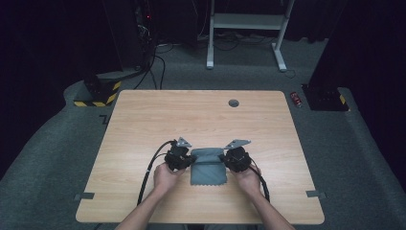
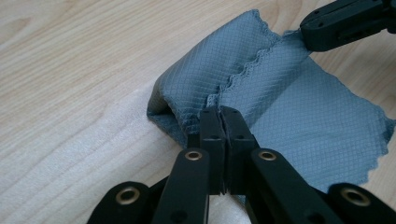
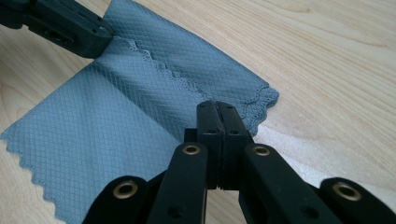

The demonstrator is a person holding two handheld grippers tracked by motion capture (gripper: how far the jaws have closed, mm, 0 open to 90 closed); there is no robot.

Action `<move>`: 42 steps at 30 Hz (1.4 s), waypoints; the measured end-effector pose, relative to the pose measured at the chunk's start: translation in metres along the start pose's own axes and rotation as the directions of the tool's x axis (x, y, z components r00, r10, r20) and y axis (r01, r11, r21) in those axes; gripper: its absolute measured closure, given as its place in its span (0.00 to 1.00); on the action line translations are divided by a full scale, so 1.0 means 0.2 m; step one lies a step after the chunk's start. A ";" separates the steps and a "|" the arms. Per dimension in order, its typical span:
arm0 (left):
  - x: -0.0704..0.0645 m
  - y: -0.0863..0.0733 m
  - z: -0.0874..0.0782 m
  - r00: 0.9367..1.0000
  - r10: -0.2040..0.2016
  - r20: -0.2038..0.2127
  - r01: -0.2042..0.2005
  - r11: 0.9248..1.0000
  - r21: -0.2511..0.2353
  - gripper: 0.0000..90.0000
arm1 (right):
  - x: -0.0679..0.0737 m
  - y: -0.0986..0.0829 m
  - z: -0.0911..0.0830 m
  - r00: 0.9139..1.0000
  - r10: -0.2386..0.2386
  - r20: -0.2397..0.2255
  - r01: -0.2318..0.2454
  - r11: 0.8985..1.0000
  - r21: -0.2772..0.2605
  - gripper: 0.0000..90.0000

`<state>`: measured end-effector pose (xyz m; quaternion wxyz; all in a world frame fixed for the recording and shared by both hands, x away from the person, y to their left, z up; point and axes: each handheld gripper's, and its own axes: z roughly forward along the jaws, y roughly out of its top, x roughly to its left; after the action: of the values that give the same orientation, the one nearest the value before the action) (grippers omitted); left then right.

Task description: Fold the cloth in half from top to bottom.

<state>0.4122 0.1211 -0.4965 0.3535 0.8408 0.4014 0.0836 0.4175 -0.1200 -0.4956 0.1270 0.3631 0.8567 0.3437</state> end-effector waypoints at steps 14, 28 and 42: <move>-0.03 -0.03 -0.03 1.000 0.018 0.008 -0.018 1.000 -0.009 0.98 | 0.03 -0.04 -0.03 1.000 0.000 -0.022 0.000 1.000 -0.003 0.99; -0.06 -0.07 -0.05 1.000 0.010 0.023 -0.010 0.999 -0.033 0.98 | 0.05 -0.07 -0.07 0.999 -0.014 -0.034 0.013 1.000 -0.018 0.99; -0.09 -0.10 -0.07 0.999 0.008 0.031 -0.007 0.999 -0.051 0.98 | 0.07 -0.10 -0.11 0.999 -0.019 -0.050 0.017 0.999 -0.037 0.99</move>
<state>0.3818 0.1244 -0.4969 0.3807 0.8342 0.3905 0.0820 0.3865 -0.1314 -0.4918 0.1150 0.3443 0.8563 0.3674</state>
